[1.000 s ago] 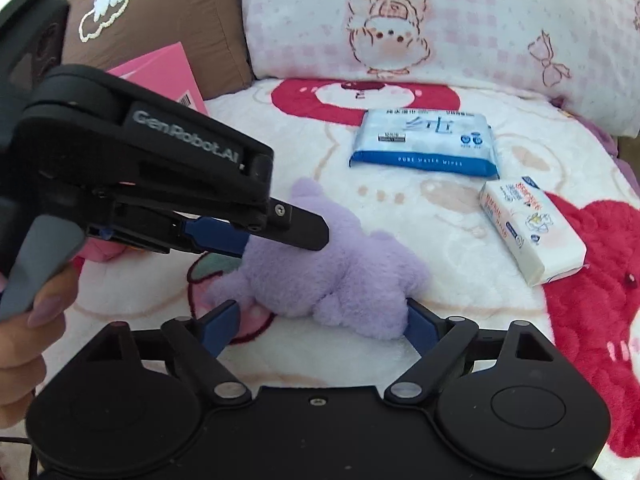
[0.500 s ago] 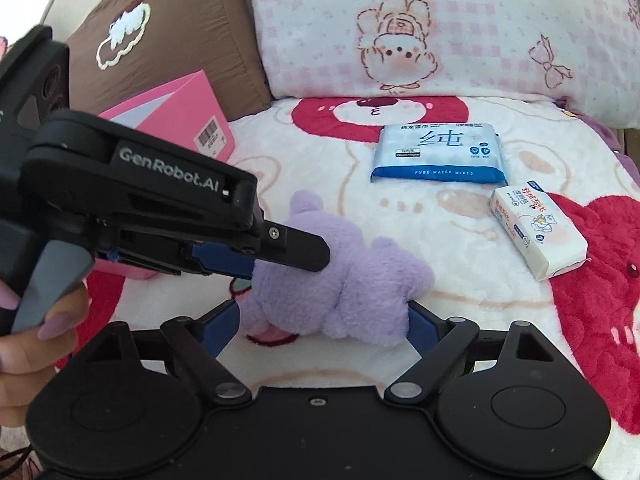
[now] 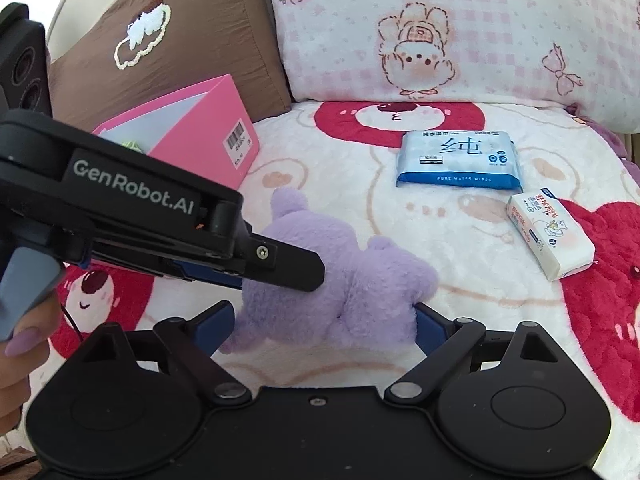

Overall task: Organize objects
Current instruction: 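Close the right tool fingers around the purple plush toy, then lift the purple plush toy and carry it over the pink box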

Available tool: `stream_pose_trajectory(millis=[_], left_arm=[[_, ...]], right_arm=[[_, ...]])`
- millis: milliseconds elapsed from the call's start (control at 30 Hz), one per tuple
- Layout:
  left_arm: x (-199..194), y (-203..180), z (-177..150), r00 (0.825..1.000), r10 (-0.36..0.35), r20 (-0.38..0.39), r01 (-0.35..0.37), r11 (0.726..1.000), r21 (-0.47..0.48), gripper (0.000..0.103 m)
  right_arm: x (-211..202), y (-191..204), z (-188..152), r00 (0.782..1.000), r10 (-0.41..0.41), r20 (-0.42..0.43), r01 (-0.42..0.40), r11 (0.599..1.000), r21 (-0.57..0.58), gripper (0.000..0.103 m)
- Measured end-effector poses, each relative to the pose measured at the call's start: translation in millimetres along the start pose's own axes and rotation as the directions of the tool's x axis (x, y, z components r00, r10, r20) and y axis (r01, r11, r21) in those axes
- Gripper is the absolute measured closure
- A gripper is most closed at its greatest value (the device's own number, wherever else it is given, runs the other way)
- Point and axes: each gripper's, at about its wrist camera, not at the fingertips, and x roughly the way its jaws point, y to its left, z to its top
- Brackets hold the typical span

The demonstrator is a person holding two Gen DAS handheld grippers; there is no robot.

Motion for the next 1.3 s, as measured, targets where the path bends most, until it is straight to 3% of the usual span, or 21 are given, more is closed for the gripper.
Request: stream_pose_trajectory(millis=[333, 733, 867, 1067, 1300], left_arm=[[-33, 0, -5, 1.000, 0.001, -0.014, -0.001, 1.000, -0.018, 0.066], [-87, -16, -13, 1.000, 0.025, 0.005, -0.025, 0.999, 0.032, 0.065], [-96, -20, -14, 0.998, 0.055, -0.025, -0.053, 0.997, 0.053, 0.065], [-117, -19, -9, 0.999, 0.024, -0.046, -0.022, 0.999, 0.046, 0.065], [-145, -19, -7, 0.998, 0.006, -0.064, -0.001, 0.998, 0.070, 0.065]], right_arm=[[-18, 22, 6, 1.000, 0.008, -0.021, -0.009, 0.999, -0.043, 0.008], [-51, 54, 21, 1.000, 0.005, -0.024, -0.006, 0.998, -0.055, 0.008], [-56, 64, 27, 0.998, 0.002, -0.058, -0.004, 0.999, -0.038, 0.008], [-68, 80, 35, 0.995, -0.022, -0.093, 0.018, 0.999, -0.046, 0.008], [-87, 102, 43, 0.997, -0.038, -0.073, 0.031, 0.995, -0.090, 0.009]])
